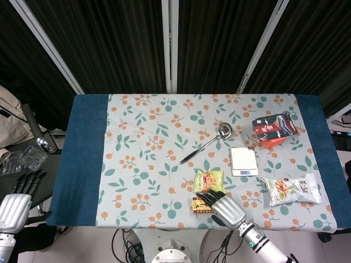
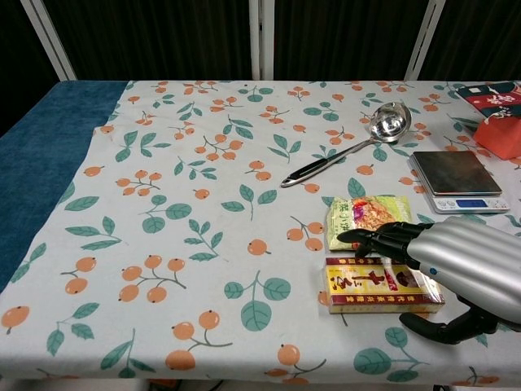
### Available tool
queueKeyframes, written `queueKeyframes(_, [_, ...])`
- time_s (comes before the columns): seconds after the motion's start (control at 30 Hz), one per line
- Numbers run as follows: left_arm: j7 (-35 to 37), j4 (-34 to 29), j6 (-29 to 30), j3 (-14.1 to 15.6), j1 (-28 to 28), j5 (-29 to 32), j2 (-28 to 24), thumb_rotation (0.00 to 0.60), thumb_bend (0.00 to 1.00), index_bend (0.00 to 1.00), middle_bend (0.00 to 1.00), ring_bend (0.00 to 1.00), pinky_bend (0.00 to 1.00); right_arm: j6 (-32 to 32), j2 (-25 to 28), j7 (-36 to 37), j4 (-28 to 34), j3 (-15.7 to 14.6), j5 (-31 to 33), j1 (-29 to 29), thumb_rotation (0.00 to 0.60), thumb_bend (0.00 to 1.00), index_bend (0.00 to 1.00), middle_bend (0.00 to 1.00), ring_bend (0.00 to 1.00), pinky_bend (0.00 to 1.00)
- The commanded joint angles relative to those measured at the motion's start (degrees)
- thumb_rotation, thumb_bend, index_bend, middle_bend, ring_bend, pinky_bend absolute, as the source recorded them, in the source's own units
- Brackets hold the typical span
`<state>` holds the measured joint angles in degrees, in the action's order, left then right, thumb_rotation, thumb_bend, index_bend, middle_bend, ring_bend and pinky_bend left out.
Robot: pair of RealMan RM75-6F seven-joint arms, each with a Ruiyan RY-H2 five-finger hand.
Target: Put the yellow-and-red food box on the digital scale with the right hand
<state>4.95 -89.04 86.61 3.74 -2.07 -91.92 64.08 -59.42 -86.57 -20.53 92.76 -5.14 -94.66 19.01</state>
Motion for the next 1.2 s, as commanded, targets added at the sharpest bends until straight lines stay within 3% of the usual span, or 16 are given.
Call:
queueKeyframes(0.03, [0.13, 0.1, -0.01, 0.02, 0.06, 0.01, 0.04, 0.6, 0.05, 0.0, 0.0, 0.0, 0.0, 0.03, -0.22, -0.18, -0.08, -0.13, 0.25, 0.08, 0.6, 0.32, 0.06, 0.24, 0.18, 0.36])
queueKeyframes(0.27, [0.54, 0.39, -0.03, 0.03, 0.29, 0.15, 0.12, 0.6, 0.05, 0.0, 0.0, 0.0, 0.0, -0.5, -0.87, -0.7, -0.38, -0.51, 0.72, 0.17, 0.6, 0.33, 0.13, 0.31, 0.26, 0.44])
queueKeyframes(0.43, [0.59, 0.49, -0.08, 0.03, 0.39, 0.19, 0.2, 0.6, 0.05, 0.0, 0.0, 0.0, 0.0, -1.89, -0.78, 0.03, -0.4, -0.54, 0.14, 0.19, 0.6, 0.33, 0.25, 0.37, 0.32, 0.5])
queueKeyframes(0.63, [0.51, 0.45, 0.06, -0.09, 0.49, 0.19, 0.11, 0.6, 0.05, 0.0, 0.0, 0.0, 0.0, -5.41, 1.95, 3.87, 1.52, 0.42, -1.41, 0.48, 0.6, 0.34, 0.29, 0.41, 0.36, 0.54])
queueKeyframes(0.93, [0.28, 0.36, -0.59, -0.17, 0.29, 0.37, 0.09, 0.6, 0.05, 0.0, 0.0, 0.0, 0.0, -10.0, 9.4, 6.54, 3.3, 5.33, -0.61, 1.69, 0.6, 0.35, 0.32, 0.42, 0.38, 0.56])
queueKeyframes(1.2, [-0.7, -0.35, -1.91, -0.24, -0.27, 0.72, -0.01, 0.6, 0.05, 0.0, 0.0, 0.0, 0.0, -5.23, 11.71, 9.94, -2.5, 9.34, 6.61, 4.64, 0.6, 0.35, 0.32, 0.42, 0.38, 0.56])
